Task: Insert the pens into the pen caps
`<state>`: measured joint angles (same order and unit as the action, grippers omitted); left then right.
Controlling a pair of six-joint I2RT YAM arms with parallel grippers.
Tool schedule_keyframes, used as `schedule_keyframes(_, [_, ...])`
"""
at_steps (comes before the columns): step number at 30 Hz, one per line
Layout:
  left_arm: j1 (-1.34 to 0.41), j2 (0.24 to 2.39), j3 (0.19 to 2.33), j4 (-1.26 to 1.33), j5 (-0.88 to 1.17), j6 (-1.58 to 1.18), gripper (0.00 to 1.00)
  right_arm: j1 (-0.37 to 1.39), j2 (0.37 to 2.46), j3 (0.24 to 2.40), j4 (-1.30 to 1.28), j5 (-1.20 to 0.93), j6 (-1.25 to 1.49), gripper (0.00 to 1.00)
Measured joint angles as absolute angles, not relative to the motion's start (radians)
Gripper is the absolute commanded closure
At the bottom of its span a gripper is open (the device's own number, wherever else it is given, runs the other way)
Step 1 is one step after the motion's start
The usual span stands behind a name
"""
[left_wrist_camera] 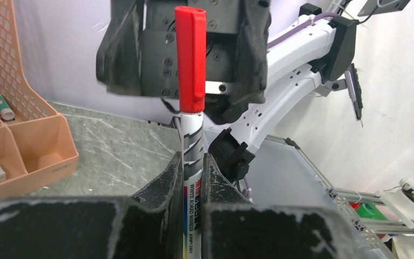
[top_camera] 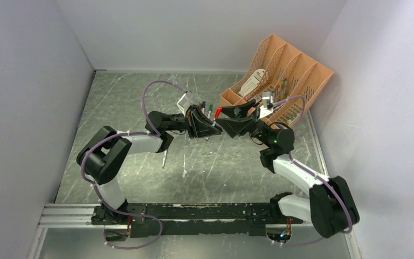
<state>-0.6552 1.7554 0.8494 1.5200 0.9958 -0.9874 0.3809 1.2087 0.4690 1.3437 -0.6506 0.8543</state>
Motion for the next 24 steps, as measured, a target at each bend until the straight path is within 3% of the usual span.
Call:
schedule_keyframes(6, [-0.654, 1.755, 0.850, 1.513, 1.008, -0.904, 0.93, 0.381, 1.082, 0.530, 1.100, -0.658, 0.689, 0.32])
schedule_keyframes(9, [-0.654, 1.752, 0.850, 1.497, 1.008, -0.861, 0.93, 0.381, 1.068, 0.564, 1.006, -0.656, 0.646, 0.41])
schedule_keyframes(21, [-0.652, 1.716, 0.850, 1.334, 0.995, -0.691, 0.93, 0.381, 1.089, 0.646, 0.837, -0.658, 0.609, 0.53])
schedule_keyframes(24, [-0.651, 1.716, 0.850, 1.329, 0.991, -0.686, 0.93, 0.381, 1.095, 0.645, 0.824, -0.666, 0.609, 0.64])
